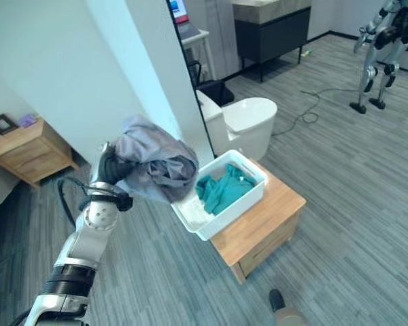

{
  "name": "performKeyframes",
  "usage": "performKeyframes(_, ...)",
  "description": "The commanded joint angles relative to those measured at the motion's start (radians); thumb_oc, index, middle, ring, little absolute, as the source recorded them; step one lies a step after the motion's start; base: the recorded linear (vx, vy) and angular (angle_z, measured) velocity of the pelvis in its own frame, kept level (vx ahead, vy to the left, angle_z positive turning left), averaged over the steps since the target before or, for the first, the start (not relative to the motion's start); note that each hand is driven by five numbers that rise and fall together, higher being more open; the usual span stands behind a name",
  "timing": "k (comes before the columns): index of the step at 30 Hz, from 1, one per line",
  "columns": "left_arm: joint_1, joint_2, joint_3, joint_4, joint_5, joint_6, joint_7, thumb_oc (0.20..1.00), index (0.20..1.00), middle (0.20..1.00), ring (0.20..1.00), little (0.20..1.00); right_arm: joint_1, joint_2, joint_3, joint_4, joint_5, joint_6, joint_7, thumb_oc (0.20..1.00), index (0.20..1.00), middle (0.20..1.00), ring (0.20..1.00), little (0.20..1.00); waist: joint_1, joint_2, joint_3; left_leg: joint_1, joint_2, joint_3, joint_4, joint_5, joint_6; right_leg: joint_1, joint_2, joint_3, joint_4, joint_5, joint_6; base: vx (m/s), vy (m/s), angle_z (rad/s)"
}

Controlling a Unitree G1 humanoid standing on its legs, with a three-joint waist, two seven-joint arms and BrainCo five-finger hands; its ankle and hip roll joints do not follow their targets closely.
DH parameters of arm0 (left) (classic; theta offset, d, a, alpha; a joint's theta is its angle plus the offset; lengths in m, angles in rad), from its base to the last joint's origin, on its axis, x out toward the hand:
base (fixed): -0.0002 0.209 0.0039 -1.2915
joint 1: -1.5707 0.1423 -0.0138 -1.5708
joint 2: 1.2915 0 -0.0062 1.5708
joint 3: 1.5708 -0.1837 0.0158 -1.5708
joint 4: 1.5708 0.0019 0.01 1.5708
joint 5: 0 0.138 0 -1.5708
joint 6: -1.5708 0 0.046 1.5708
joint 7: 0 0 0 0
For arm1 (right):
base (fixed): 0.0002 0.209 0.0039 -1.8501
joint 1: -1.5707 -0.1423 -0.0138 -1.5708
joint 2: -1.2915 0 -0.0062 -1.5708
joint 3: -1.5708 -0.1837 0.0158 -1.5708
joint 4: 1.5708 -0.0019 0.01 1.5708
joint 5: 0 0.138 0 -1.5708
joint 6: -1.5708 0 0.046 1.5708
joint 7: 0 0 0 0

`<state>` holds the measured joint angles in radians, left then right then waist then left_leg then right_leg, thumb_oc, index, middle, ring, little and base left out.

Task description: Pick up bed clothes into laundry basket.

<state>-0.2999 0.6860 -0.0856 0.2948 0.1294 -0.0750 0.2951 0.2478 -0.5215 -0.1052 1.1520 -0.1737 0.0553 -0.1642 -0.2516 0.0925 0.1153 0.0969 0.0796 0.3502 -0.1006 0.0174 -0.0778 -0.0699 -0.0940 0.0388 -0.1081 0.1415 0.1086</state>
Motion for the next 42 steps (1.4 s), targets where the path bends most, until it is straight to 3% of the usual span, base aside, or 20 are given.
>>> performKeyframes(1,-0.168,0.061,0.015,0.035,0.004,-0.015,0.065,0.2,0.2,0.2,0.2,0.2,-0.07,-0.043,0.02,0.017,0.04,0.003,-0.005,1.0,1.0,1.0,1.0,1.0,-0.035,0.007,0.06,-0.002,0.041,-0.039,0.013,-0.05,-0.033,0.049,-0.072,0.019,0.024,-0.118,0.074,-0.03,0.001,-0.01)
performKeyframes(12,-0.487,0.075,-0.216,0.377,0.092,0.023,0.115,0.2,0.2,0.2,0.2,0.2,-0.088,-0.052,0.035,0.093,0.128,-0.026,-0.037,1.0,1.0,1.0,1.0,1.0,-0.118,0.066,0.099,-0.027,0.036,-0.008,0.013,-0.039,-0.039,-0.007,-0.071,0.046,0.029,-0.112,0.078,-0.04,-0.002,-0.11)
performKeyframes(25,-0.619,0.064,-0.269,0.401,0.041,0.009,0.125,0.2,0.2,0.2,0.2,0.2,-0.112,-0.028,0.083,0.148,0.144,-0.026,-0.039,1.0,1.0,1.0,1.0,1.0,-0.133,0.085,0.123,-0.032,0.039,-0.007,0.013,-0.028,-0.045,-0.016,-0.068,0.048,0.033,-0.114,0.075,-0.01,-0.029,-0.05)
performKeyframes(32,-0.704,0.067,-0.331,0.573,0.042,0.018,0.126,0.2,0.2,0.2,0.2,0.2,-0.157,-0.026,0.119,0.145,0.151,-0.028,-0.057,1.0,1.0,1.0,1.0,1.0,-0.158,0.094,0.168,-0.081,0.03,-0.003,0.013,-0.02,-0.043,-0.085,-0.065,0.065,0.042,-0.091,0.08,-0.06,-0.01,-0.04)
performKeyframes(35,-0.813,0.092,-0.44,0.751,0.095,0.036,0.118,0.2,0.2,0.2,0.2,0.2,-0.182,-0.019,0.153,0.144,0.162,-0.042,-0.071,1.0,1.0,1.0,1.0,1.0,-0.179,0.101,0.204,-0.135,0.028,0.005,0.013,-0.003,-0.046,-0.152,-0.062,0.072,0.051,-0.071,0.085,-0.09,-0.019,-0.14)
performKeyframes(37,-0.879,0.067,-0.488,0.81,0.13,0.066,0.123,0.2,0.2,0.2,0.2,0.2,-0.252,0.007,0.223,0.126,0.155,-0.044,-0.086,1.0,1.0,1.0,1.0,1.0,-0.165,0.112,0.22,-0.158,0.026,-0.006,0.013,0.003,-0.047,-0.174,-0.061,0.071,0.051,-0.068,0.085,-0.05,-0.018,-0.15)
performKeyframes(42,-0.979,0.114,-0.544,0.921,0.108,0.058,0.067,0.2,0.2,0.2,0.2,0.2,-0.256,0.005,0.237,0.128,0.166,-0.055,-0.093,1.0,1.0,1.0,1.0,1.0,-0.175,0.119,0.249,-0.222,0.022,-0.007,0.013,0.014,-0.048,-0.248,-0.056,0.087,0.046,-0.043,0.092,-0.03,-0.003,-0.06)
